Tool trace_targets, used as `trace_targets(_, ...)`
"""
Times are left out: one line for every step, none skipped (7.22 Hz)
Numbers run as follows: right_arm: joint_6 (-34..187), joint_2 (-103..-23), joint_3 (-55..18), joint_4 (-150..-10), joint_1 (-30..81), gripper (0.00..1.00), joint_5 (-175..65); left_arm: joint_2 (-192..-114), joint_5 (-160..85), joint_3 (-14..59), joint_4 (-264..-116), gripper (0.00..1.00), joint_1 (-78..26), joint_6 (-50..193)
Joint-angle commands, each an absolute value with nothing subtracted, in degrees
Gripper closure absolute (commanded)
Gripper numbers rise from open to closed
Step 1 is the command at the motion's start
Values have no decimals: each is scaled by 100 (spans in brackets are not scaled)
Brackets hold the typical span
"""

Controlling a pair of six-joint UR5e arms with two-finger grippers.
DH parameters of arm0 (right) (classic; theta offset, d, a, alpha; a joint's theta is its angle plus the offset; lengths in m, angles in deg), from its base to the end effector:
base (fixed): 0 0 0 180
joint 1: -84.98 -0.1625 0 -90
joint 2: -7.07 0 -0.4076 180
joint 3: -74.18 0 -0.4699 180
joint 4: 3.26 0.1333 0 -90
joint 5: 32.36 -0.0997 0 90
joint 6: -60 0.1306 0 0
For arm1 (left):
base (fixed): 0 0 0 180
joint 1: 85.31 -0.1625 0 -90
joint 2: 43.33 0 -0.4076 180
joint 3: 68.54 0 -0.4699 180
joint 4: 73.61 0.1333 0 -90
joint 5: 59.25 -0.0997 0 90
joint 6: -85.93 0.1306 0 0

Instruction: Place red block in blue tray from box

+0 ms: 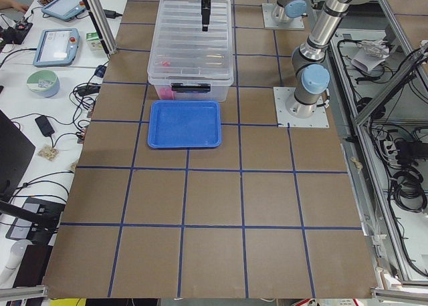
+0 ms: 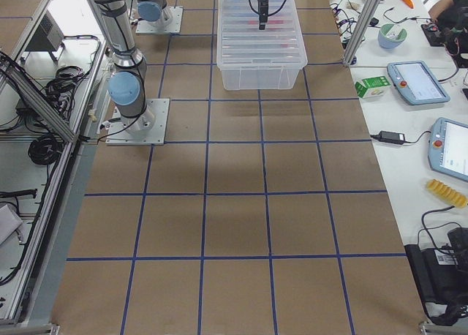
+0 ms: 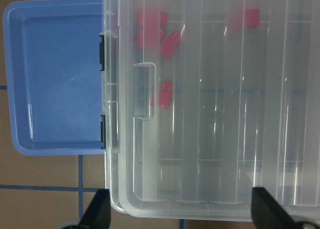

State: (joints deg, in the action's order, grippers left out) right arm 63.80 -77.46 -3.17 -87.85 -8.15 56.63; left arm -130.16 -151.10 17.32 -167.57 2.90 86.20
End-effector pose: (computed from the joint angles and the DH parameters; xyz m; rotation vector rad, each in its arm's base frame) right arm 0.1686 -0.6004 0.4995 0.0178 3.1217 -0.0465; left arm -0.1118 -0.5545 0.5048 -0.0427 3.1067 -0.0899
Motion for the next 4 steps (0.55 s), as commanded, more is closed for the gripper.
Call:
trace_targets(6194, -7722, -796, -8929, -774, 0, 5650, -13017, -15110, 1742, -16757, 0, 285, 8620)
trace_targets(6193, -7661, -1366, -9705, -765, 0, 5676, -13017, -15110, 1742, -16757, 0, 285, 8611)
trace_targets(6176, -7547, -1963, -10565, -739, 0, 5676, -13017, -15110, 1742, -16757, 0, 285, 8611)
trace_targets(6167, -7511, -2395, -11270, -695, 0, 5658, -13017, -15110, 1742, -16757, 0, 285, 8611)
